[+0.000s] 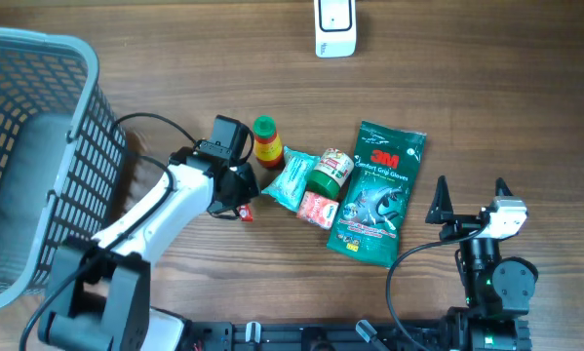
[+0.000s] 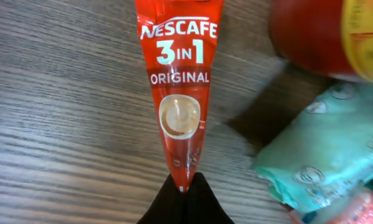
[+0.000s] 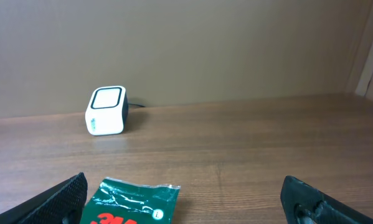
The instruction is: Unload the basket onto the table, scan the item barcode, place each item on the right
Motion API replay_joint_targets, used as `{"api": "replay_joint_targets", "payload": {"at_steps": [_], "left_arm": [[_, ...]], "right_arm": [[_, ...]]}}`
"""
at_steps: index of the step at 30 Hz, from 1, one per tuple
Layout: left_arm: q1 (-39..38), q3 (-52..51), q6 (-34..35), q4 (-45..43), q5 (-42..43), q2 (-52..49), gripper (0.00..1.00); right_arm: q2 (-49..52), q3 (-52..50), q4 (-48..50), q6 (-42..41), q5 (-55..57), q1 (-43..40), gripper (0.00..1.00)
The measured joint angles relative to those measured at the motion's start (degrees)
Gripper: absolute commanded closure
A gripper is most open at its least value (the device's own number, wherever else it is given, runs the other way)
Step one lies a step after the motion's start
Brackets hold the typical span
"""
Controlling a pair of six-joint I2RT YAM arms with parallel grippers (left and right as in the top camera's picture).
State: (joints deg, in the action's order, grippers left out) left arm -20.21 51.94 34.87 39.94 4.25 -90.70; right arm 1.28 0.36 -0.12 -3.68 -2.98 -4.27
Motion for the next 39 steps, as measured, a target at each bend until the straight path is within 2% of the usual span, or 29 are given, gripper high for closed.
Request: {"api": "replay_joint_targets", "payload": {"at_steps": [11, 12, 13, 14, 15, 16, 28, 31, 34, 39], "left_arm": [[0.0, 0.0, 1.3, -1.5, -1.5, -1.0, 0.96], [0.0, 0.0, 1.3, -1.5, -1.5, -1.0, 0.83], [0.0, 0.0, 1.3, -1.5, -1.6, -1.0, 0.59], [0.0, 0.0, 1.2, -1.5, -1.9, -1.0, 0.43], [0.0, 0.0, 1.5, -1.6, -2.3, -1.0, 0.08], [0.0, 0.0, 1.5, -1.9, -2.9, -1.0, 0.0], [0.0, -0.1, 2.8, -3.9, -8.2, 1.5, 0.0], [0.0, -0.4, 2.8, -3.6, -11.5, 11.3, 0.0], [0.0, -0.4, 2.8, -4.5, -16.7, 27.0, 0.0], [0.0, -0.3, 2.8, -5.7, -24.1, 41.3, 0.0]], "right_arm": [[0.0, 0.0, 0.0, 0.0, 0.0, 0.0, 0.0], [0.0, 0.0, 0.0, 0.0, 0.0, 0.0, 0.0], [0.0, 0.0, 0.0, 0.0, 0.0, 0.0, 0.0], [0.0, 0.0, 0.0, 0.0, 0.0, 0.0, 0.0], [0.0, 0.0, 0.0, 0.0, 0.0, 0.0, 0.0], [0.0, 0.0, 0.0, 0.0, 0.0, 0.0, 0.0], [0.0, 0.0, 0.0, 0.0, 0.0, 0.0, 0.01], [0.0, 0.0, 0.0, 0.0, 0.0, 0.0, 0.0], [0.0, 0.0, 0.0, 0.0, 0.0, 0.0, 0.0], [0.0, 0.0, 0.0, 0.0, 0.0, 0.0, 0.0]]}}
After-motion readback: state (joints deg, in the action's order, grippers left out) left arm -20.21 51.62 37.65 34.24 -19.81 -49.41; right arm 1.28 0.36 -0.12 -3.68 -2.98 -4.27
